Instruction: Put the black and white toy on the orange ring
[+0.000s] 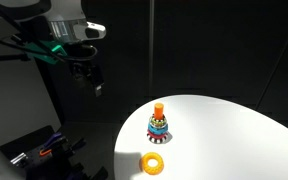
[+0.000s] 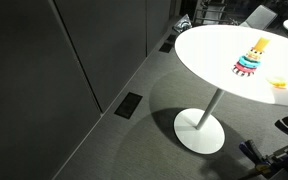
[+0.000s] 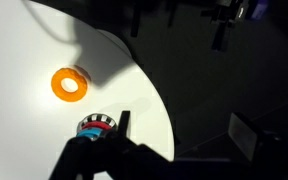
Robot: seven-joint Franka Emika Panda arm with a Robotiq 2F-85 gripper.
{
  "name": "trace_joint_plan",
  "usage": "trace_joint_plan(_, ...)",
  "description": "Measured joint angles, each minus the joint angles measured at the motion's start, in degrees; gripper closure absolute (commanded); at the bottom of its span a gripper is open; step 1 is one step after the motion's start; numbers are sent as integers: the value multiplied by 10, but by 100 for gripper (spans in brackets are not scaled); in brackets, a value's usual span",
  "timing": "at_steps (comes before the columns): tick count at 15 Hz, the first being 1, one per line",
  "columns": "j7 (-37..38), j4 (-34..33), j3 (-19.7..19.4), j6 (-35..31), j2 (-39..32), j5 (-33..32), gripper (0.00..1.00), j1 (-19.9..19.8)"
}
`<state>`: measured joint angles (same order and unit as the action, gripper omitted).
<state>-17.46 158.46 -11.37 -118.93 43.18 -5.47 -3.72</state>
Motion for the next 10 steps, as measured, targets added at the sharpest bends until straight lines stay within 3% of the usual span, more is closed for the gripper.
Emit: trace_joint_plan(10,3,-59,-35,-73,-65,71,0,0)
